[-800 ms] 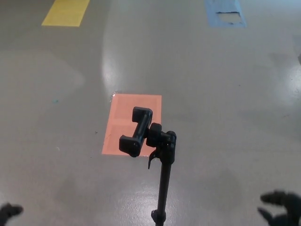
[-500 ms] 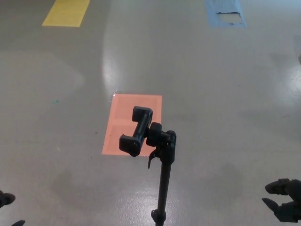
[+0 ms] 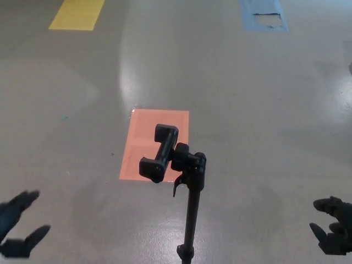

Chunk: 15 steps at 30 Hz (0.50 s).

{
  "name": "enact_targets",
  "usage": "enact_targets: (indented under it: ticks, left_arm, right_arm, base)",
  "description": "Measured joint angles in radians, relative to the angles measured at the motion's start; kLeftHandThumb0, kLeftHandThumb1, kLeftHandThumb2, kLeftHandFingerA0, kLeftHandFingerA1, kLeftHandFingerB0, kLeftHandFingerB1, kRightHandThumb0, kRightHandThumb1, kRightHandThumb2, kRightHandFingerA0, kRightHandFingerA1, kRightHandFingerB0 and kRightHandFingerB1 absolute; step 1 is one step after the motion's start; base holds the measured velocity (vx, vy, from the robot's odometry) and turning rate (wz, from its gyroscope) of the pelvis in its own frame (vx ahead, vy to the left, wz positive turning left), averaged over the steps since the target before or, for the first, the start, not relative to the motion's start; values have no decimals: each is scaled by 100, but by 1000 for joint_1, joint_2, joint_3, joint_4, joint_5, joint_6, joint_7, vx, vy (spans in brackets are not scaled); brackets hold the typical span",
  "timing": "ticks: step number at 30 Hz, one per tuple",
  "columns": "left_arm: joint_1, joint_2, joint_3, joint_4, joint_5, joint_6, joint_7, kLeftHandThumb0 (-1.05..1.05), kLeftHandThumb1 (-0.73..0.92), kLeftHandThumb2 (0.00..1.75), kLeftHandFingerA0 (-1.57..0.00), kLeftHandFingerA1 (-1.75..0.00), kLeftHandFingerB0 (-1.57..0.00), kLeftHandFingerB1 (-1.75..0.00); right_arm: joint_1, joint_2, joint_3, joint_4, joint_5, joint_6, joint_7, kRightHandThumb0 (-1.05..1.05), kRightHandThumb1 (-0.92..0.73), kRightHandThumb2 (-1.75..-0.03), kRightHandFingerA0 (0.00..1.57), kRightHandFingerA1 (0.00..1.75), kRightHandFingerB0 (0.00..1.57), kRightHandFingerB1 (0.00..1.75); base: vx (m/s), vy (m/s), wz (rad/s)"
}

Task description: The robot uses its left hand to grab the top of a phone stand kept on the floor and tilt it upwards to adjust its angle

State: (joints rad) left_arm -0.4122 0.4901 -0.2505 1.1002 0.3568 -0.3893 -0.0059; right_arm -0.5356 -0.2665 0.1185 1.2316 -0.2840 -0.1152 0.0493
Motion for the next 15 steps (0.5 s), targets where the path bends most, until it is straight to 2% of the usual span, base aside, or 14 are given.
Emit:
enact_targets:
  ticks: [3,5,7,8,11,12,14,15]
  left_arm:
    - [-4,34,-24,-108,35,-34,32,-95,73,104,-9,-14,0,-5]
    - [-6,55,-35,-182,57,-56,51,-92,67,99,-10,-19,0,-7]
    - [-7,77,-42,-260,79,-75,67,-96,68,98,-10,-19,0,-4]
    - [-7,86,-44,-295,89,-81,73,-92,64,96,-9,-18,0,-7]
    - [-8,109,-46,-381,112,-91,82,-97,66,96,-13,-17,0,-2]
    - [-9,114,-46,-408,119,-94,84,-96,64,94,-12,-20,0,-3]
    - [-10,137,-49,-488,142,-105,89,-96,62,91,-15,-14,-1,-1]
    - [-12,143,-49,-510,148,-107,90,-96,62,90,-15,-11,-1,-1]
  right_arm:
    - [0,1,-6,1,0,-14,-9,-34,-58,-111,2,49,1,48]
    - [0,2,-9,1,0,-21,-12,-34,-58,-111,2,49,0,48]
    - [0,1,-11,1,1,-27,-17,-34,-58,-111,2,49,0,48]
    - [0,1,-12,1,1,-28,-18,-63,-85,-65,22,37,16,29]
    - [0,2,-12,2,0,-32,-20,-63,-84,-65,21,38,16,29]
    - [0,2,-12,2,0,-33,-21,-34,-58,-111,3,50,0,48]
    - [0,2,-13,5,0,-36,-22,-34,-58,-110,3,49,0,47]
    - [0,1,-14,5,0,-36,-22,-61,-82,-64,22,38,16,29]
  base:
    - [0,0,0]
    - [0,0,0]
    - [0,0,0]
    - [0,0,0]
    - [0,0,0]
    - [0,0,0]
    - [0,0,0]
    - [0,0,0]
